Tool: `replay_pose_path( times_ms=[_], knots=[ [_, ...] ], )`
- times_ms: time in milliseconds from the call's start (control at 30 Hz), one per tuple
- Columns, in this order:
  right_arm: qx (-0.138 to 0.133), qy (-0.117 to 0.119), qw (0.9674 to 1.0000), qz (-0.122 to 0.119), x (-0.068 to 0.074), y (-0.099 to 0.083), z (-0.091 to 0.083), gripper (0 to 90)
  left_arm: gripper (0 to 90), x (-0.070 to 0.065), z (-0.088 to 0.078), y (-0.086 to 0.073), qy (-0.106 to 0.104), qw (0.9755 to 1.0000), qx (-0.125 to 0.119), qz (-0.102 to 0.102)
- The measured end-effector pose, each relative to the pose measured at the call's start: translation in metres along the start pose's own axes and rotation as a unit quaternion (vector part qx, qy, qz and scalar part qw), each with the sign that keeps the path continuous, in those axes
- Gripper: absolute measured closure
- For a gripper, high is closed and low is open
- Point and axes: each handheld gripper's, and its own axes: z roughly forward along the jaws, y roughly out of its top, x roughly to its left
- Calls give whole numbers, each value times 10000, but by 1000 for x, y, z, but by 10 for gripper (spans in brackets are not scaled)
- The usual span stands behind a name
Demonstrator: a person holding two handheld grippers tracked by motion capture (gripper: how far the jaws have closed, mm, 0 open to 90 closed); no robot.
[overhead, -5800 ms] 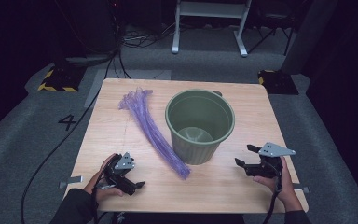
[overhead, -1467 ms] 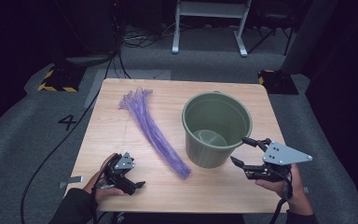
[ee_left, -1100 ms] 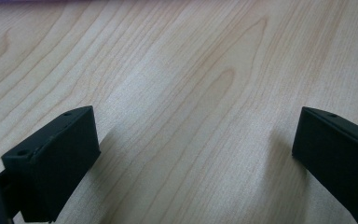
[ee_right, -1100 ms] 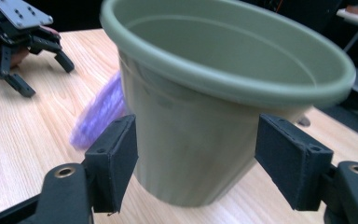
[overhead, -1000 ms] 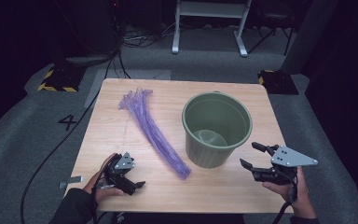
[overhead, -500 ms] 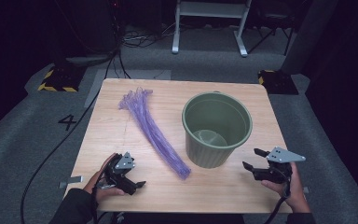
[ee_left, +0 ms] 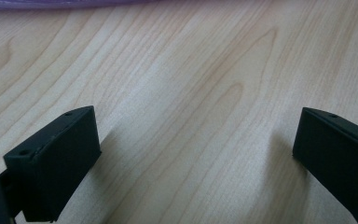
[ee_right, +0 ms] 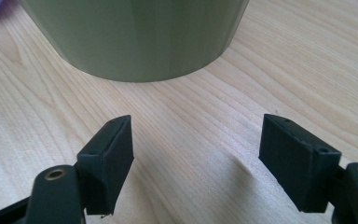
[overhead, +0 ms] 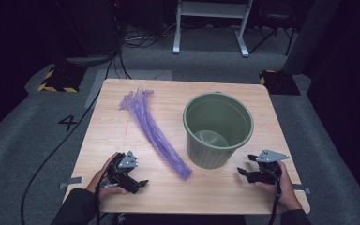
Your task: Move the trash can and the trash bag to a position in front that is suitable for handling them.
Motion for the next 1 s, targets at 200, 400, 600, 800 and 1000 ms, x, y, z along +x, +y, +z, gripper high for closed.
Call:
replay_pose_path(
  times_ms=[200, 400, 600, 800, 1000],
  knots=[
    [35, -26, 10000, -3, -2, -3, 5, 263, 139, 4, 0, 3, 52, 10000, -62, -52],
    [10, -14, 10000, 57, -4, -4, 6, 244, 157, 7, 1, 7, 58, 10000, -20, -43],
    [75, 61, 9997, 223, -7, -4, 8, 226, 157, 11, -1, 11, 170, 9996, -198, -134],
    [76, 71, 9997, 241, -7, -4, 8, 224, 159, 14, 0, 22, 316, 9989, -331, -143],
    [76, 58, 9996, 250, -6, -4, 8, 224, 158, 16, 2, 31, 290, 9984, -421, -225]
  ],
)
